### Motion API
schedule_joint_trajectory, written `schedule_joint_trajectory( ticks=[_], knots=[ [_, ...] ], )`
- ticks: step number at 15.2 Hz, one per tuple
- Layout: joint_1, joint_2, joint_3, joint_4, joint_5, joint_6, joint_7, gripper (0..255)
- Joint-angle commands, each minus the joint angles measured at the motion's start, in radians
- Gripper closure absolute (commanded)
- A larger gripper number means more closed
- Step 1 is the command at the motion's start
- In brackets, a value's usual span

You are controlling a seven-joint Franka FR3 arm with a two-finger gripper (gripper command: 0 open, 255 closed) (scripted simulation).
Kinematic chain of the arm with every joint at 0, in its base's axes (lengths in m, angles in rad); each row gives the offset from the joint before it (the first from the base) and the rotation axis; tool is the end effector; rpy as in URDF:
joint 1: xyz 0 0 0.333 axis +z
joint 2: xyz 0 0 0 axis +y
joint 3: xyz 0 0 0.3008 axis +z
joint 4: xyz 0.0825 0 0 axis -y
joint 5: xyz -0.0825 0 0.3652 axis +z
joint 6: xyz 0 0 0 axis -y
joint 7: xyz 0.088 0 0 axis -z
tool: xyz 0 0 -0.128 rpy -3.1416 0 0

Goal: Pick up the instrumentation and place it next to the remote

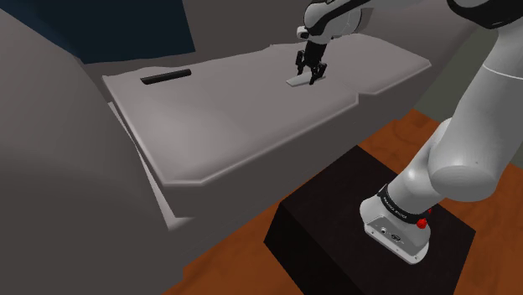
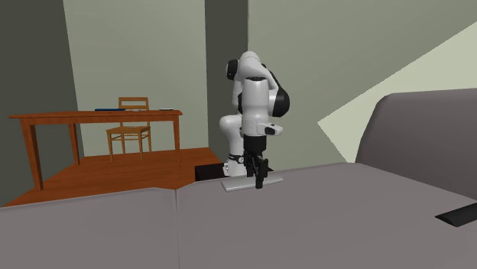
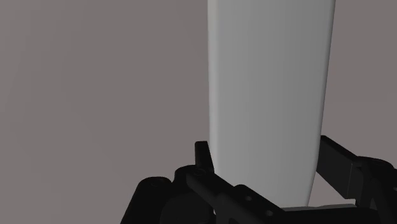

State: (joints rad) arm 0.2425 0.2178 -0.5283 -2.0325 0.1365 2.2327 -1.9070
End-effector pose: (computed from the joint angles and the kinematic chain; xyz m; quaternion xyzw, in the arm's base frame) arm 0.5480 -0.1486 0.3301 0.7147 0.6994 0.0032 0.0072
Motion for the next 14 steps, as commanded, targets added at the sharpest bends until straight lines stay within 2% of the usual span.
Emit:
schedule_joint_trajectory(
  ticks=[1, 11, 14],
  knots=[
    [0.002, -0.012, -0.003, 0.012, -0.009, -0.023, 0.006, 255],
    [0.012, -0.072, -0.013, 0.072, -0.051, -0.133, 0.034, 255],
    [0.044, -0.041, 0.015, 0.113, -0.040, -0.145, 0.092, 255]
  ],
)
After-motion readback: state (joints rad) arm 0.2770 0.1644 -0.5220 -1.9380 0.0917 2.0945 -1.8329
